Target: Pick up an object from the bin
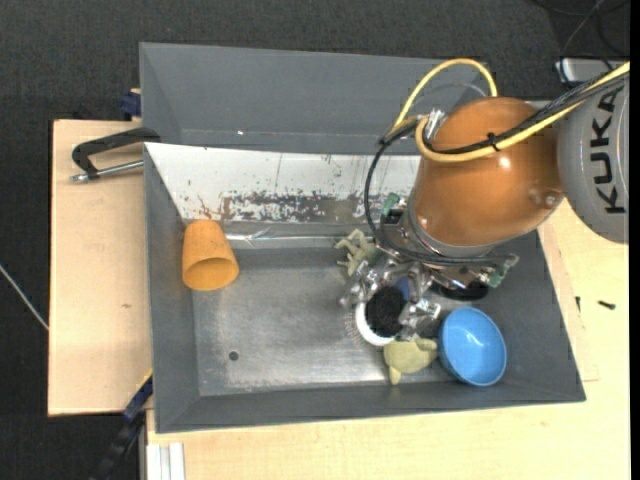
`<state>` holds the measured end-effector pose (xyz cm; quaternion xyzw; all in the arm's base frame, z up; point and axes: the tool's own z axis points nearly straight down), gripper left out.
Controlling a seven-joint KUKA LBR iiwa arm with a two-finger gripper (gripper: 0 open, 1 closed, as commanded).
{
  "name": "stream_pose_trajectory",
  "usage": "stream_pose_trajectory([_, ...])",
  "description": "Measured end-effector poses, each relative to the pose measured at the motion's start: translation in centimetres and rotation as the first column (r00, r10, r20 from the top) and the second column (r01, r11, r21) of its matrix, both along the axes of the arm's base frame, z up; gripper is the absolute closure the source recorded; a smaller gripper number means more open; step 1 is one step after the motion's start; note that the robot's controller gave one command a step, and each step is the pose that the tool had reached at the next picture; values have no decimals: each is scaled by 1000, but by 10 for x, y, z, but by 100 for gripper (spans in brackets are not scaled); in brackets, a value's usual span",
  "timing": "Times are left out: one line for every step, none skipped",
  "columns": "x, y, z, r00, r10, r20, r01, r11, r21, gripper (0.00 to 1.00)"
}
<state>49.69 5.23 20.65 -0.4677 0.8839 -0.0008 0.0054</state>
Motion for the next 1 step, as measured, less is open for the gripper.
stream_pose_trajectory([19, -14, 9, 1000, -29, -3, 29, 1000, -1, 100])
